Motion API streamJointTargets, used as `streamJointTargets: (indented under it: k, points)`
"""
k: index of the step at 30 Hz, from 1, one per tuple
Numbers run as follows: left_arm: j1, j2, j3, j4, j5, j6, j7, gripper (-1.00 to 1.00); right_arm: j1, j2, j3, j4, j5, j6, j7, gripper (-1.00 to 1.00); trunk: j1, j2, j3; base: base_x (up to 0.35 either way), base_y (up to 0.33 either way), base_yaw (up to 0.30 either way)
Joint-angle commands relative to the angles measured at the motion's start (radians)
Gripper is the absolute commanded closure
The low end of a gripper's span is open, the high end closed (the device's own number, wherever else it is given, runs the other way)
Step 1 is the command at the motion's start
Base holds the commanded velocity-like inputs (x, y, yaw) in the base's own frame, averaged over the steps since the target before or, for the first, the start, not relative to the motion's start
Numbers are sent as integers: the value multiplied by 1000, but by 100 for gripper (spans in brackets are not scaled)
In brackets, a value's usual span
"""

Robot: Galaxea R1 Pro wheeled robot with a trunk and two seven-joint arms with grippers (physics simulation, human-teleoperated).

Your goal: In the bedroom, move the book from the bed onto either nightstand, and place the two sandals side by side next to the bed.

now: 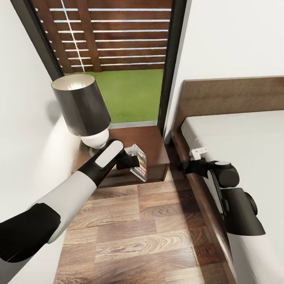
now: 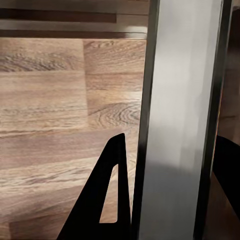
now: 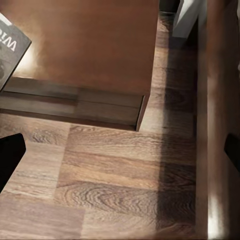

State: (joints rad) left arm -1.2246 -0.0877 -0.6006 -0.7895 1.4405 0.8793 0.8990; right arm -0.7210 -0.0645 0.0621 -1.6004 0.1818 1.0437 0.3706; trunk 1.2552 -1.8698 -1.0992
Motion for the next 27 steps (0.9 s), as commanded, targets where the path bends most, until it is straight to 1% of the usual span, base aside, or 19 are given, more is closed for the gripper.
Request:
streamJointTargets:
  k: [1,5,13,27]
  points:
    - [0,0,-2,-3,10,-2,11,100,2,-1,2,-1,11,3,8,-100,0,0,-2,0,0,0]
    - [1,0,-2,-9,10,-6,11,100,8,0,3,-1,11,3,7,-100,0,0,-7,0,0,0]
    - [2,-1,-2,-16,11,-35,6,100,12,0,4,-1,11,3,8,-100,0,0,-20,0,0,0]
    - [2,0,-3,-24,11,-46,4,100,14,5,5,-1,12,3,7,-100,0,0,-42,0,0,0]
